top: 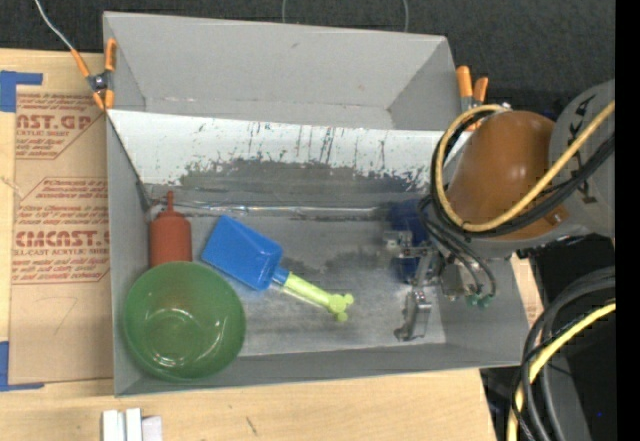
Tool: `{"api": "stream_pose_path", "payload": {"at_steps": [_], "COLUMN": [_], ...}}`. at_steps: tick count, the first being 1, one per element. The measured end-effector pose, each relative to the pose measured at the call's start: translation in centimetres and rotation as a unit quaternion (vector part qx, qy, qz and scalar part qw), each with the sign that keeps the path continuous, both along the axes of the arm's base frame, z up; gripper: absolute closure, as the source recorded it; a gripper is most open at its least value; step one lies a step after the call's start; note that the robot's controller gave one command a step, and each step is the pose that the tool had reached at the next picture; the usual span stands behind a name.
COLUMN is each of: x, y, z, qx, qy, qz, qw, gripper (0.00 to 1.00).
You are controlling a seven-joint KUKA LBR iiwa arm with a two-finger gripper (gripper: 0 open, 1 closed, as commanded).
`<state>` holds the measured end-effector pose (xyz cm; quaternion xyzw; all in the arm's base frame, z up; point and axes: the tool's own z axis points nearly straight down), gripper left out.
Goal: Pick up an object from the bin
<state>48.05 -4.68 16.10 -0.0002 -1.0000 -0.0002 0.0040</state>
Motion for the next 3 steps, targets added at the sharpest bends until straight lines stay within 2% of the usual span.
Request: {"api": "stream_pose_path", "payload": {"at_steps": [1, 2, 3], "x": [0.2, 4.8, 1.1], "y": [0.0, 4.3, 3.7], "z": [0.4, -8.2, -8.7], "qx": [0.0, 0.001, 0.0], "qy": [-0.004, -0.0035, -0.002], "qz": [0.0, -0.023, -0.075], "qw": [1.0, 0.9997, 0.9972], "gripper": [0.0, 0.0, 0.0]}}
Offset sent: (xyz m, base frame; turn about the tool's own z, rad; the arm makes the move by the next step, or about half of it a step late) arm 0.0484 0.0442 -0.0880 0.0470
